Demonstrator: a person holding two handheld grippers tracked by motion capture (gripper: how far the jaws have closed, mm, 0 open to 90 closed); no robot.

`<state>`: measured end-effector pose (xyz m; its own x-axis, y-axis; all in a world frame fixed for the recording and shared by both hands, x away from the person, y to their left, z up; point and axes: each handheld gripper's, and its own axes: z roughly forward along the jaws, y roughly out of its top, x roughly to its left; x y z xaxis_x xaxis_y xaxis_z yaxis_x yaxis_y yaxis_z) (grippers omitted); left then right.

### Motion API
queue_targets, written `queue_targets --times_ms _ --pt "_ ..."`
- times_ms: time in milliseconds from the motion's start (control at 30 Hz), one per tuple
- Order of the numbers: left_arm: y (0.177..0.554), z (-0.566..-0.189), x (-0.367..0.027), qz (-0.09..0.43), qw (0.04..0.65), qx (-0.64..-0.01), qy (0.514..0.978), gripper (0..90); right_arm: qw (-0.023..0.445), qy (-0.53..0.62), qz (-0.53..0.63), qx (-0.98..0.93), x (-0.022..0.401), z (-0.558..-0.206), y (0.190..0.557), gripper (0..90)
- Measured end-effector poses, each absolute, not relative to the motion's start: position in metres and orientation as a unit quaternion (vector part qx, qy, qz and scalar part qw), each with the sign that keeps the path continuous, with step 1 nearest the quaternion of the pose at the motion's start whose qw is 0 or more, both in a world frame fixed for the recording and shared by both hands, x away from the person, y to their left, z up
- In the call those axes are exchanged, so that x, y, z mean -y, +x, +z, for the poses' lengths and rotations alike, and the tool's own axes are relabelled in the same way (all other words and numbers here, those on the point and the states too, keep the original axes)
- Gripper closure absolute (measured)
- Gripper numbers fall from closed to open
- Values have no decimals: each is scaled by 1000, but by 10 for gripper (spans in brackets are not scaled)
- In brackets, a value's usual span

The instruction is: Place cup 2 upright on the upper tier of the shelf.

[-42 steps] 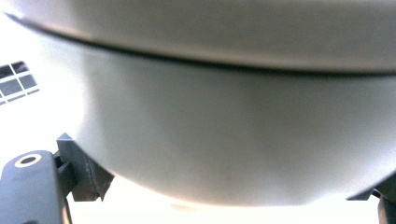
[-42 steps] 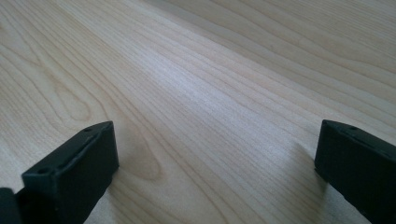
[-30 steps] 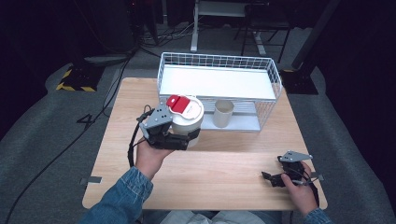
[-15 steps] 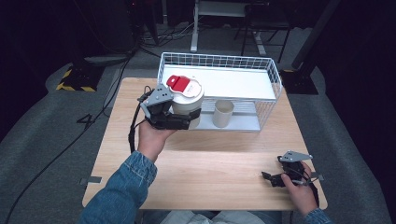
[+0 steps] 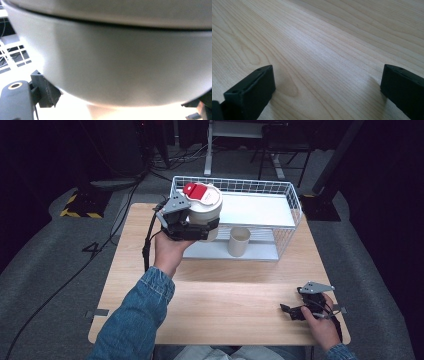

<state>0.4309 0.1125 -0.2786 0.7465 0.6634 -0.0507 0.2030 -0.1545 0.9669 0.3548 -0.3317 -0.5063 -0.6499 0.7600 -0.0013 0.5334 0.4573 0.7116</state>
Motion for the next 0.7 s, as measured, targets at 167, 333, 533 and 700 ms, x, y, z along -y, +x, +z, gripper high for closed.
queue_targets --times_ms 167,333,533,700 --pt "444 -274 -107 201 579 -297 732 132 162 386 350 -838 332 -506 355 0" --pt "458 -270 -101 206 573 -301 734 132 162 385 350 -839 332 -506 355 0" --pt "472 -266 -93 211 573 -306 730 132 162 386 349 -838 332 -506 355 0" --pt "485 -264 -86 222 569 -318 725 131 162 385 350 -839 332 -506 355 0"
